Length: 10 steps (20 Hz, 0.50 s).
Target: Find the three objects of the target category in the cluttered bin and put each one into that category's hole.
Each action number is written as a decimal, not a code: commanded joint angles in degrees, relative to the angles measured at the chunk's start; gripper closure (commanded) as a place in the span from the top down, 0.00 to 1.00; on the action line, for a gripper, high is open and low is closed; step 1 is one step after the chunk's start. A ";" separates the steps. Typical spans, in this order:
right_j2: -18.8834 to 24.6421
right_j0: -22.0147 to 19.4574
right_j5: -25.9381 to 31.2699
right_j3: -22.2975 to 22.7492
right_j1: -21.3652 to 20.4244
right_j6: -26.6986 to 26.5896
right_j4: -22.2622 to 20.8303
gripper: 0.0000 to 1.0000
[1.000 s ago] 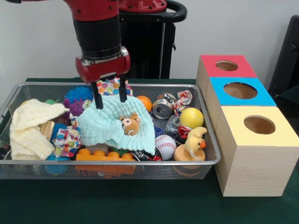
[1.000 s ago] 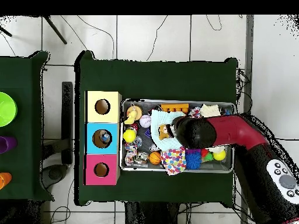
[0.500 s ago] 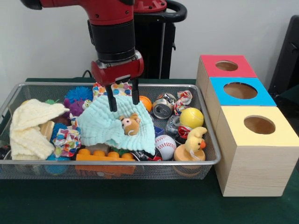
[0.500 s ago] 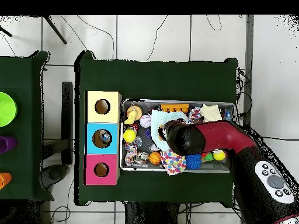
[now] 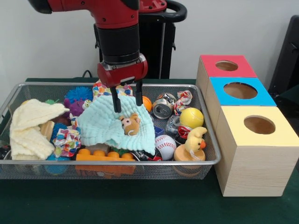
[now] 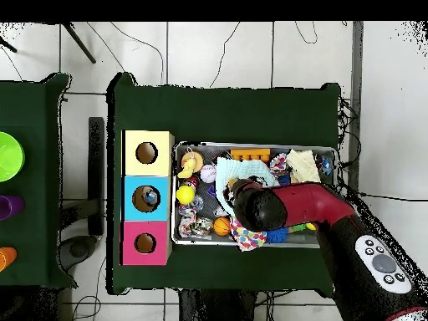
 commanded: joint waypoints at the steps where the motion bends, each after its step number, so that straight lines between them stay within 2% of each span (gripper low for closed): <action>1: -4.58 1.44 -4.33 2.80 2.13 8.85 -0.10 1.00; 10: -7.11 5.63 -6.80 3.68 1.38 11.43 1.13 1.00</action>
